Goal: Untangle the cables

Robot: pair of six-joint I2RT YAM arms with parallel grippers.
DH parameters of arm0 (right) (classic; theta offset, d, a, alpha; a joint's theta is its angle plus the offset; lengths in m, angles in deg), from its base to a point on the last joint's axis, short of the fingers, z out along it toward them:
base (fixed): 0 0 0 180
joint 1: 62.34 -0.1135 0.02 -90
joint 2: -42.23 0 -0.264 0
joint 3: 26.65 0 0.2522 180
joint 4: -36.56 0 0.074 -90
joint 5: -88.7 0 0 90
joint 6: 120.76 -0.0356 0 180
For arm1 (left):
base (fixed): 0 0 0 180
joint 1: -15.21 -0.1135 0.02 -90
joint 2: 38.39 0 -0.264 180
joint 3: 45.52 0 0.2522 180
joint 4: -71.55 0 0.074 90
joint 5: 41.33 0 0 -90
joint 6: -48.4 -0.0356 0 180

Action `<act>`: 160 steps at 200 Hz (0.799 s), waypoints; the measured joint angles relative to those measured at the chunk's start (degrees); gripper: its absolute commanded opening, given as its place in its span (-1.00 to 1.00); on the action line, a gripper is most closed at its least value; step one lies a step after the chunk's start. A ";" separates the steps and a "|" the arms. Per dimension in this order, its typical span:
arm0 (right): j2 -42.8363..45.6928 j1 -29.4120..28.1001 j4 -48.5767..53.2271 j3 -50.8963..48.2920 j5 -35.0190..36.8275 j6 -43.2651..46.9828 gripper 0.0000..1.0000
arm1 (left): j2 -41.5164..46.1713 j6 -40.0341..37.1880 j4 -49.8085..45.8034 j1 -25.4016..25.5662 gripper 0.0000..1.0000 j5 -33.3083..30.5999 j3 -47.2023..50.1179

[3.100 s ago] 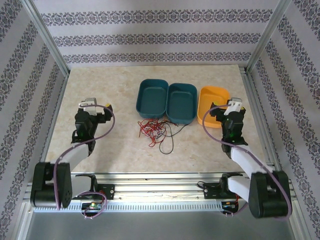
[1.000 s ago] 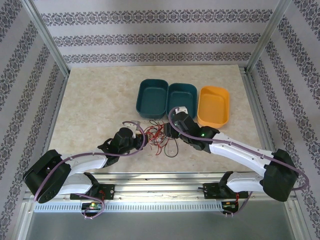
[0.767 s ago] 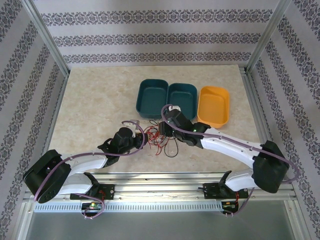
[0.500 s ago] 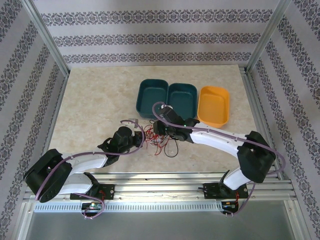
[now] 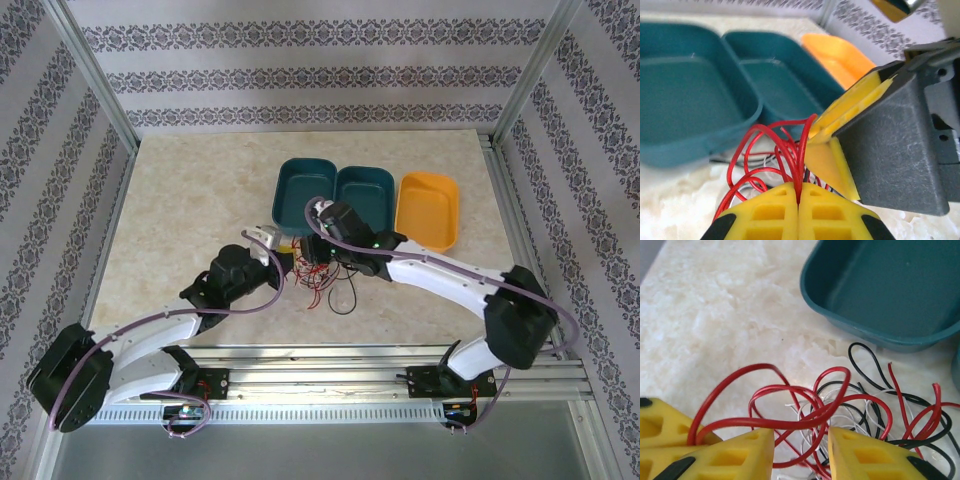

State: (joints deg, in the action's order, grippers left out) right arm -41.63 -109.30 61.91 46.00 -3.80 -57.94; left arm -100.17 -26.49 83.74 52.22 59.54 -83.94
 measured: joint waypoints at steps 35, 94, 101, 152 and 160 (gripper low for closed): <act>7.93 1.38 -4.79 -6.93 -1.33 7.30 -0.15 | 1.01 -8.35 -2.56 -1.99 -1.00 5.11 -1.25; 13.84 2.51 -11.56 -16.04 -2.08 18.67 -0.07 | 0.09 -15.93 -5.99 -5.27 -1.00 14.64 -3.67; 13.84 2.51 -11.89 -16.24 -2.08 19.78 -0.07 | -0.24 -16.46 -6.12 -5.42 -1.00 15.45 -4.04; 13.84 2.45 -14.45 -16.98 -1.99 26.16 0.00 | -2.05 -18.64 -7.85 -6.01 -1.00 20.39 -6.40; 13.68 2.45 -14.69 -16.98 -1.99 26.69 0.00 | -2.27 -18.82 -8.00 -6.01 -1.00 20.85 -6.49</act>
State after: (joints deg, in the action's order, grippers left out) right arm -27.94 -106.85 47.23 29.02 -5.79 -31.26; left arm -102.44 -45.30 75.74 46.21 80.39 -90.43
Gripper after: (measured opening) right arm 0.500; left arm 0.051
